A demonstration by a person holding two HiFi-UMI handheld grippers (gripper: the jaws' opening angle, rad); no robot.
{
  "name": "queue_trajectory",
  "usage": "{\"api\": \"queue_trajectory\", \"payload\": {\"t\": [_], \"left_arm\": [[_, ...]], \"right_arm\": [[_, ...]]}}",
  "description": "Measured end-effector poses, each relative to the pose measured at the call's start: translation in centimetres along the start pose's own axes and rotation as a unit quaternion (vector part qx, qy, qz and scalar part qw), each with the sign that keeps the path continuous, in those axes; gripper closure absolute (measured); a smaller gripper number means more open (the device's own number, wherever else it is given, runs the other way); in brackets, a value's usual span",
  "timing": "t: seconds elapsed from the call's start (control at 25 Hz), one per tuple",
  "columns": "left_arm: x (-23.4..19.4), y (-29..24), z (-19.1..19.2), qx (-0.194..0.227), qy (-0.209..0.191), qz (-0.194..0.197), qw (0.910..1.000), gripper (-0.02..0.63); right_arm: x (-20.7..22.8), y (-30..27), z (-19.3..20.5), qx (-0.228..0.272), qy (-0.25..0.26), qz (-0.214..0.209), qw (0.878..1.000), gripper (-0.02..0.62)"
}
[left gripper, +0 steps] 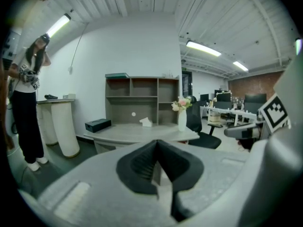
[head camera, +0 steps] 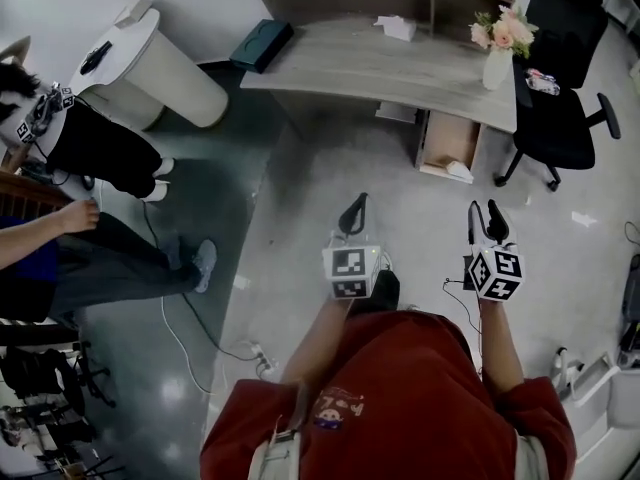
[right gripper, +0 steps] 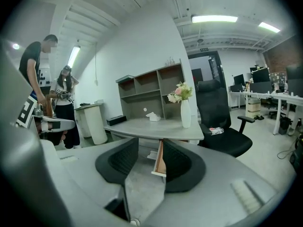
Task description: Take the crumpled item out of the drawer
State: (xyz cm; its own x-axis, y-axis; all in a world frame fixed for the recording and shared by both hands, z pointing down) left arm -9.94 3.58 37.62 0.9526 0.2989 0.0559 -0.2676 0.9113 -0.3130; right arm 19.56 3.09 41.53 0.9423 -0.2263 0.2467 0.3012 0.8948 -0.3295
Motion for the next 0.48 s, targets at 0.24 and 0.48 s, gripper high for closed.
{"api": "queue_trajectory", "payload": {"t": [0.24,0.48], "left_arm": [[-6.1,-4.1,-1.1,0.007,0.004,-0.001,1.0000,0.607],[-10.2,-8.0,-1.5,0.009,0.005,0.017,0.9998,0.607]], "right_arm": [[-2.8,-6.3,-2.5,0.007,0.008,0.004,1.000,0.449],[-4.3,-10.6,-3.6,0.004,0.009,0.025,1.000,0.449]]}}
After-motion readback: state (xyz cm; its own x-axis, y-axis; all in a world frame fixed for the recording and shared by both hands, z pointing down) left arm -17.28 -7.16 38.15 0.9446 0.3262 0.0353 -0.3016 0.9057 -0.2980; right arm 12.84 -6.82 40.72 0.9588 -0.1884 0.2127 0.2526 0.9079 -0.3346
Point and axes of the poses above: the fingertips, and each gripper's own axes: y backward along the fingers, x to its right, z out of its underside, the point moved 10 cm from there along y, backward along the fingers, and after that the axes turned 3 degrees about -y, right-handed, at the moved point
